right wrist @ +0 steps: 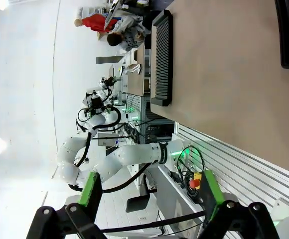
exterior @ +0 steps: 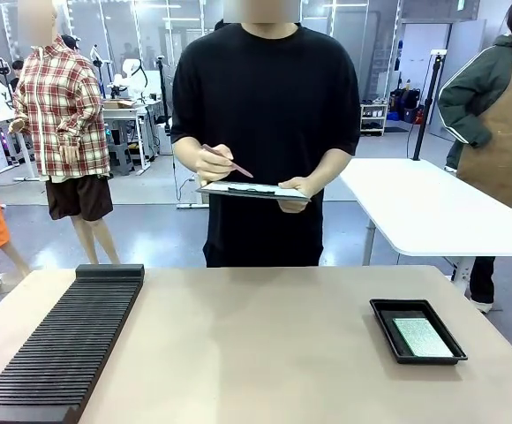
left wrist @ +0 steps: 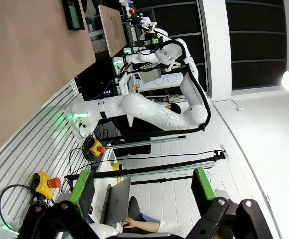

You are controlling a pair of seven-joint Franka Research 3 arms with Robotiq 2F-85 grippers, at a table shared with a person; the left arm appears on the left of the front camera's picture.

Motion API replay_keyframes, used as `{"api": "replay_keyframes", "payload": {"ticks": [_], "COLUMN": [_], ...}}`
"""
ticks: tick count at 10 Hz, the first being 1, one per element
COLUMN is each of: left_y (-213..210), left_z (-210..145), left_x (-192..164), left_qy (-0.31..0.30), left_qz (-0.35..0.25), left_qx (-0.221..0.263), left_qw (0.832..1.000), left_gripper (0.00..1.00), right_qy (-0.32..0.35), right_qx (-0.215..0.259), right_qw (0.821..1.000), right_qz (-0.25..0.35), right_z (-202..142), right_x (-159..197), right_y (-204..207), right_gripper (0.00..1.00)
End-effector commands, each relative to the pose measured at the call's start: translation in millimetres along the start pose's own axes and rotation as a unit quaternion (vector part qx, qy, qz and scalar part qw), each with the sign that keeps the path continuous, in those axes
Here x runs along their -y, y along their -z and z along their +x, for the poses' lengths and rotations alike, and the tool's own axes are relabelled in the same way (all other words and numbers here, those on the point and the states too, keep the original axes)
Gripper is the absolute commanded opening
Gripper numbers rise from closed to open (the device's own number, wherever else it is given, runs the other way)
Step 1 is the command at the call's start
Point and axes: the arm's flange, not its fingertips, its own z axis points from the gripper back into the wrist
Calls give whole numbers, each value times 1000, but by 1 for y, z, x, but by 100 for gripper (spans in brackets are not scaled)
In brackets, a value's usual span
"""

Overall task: Inspect the PCB.
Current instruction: Place the Blank PCB in the ESD tray.

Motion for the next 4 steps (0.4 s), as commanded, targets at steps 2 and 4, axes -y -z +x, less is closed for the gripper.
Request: {"api": "replay_keyframes", "payload": {"ticks": [2, 4], "left_y": [-2, -2], "left_z": [2, 2], "left_x": [5, 5], "left_qy": [-5, -5], "left_qz": [-2, -2], "left_qx": [0, 0], "left_qw": [1000, 1000], "left_gripper": [100, 100], "right_qy": [-11, -11], "right_qx": [-1, -1], "right_qw": [1000, 1000], "right_qz": [4, 4], "right_z": [0, 0], "right_x": [-1, -1], "right_y": [-1, -1], "right_gripper": [100, 100]}}
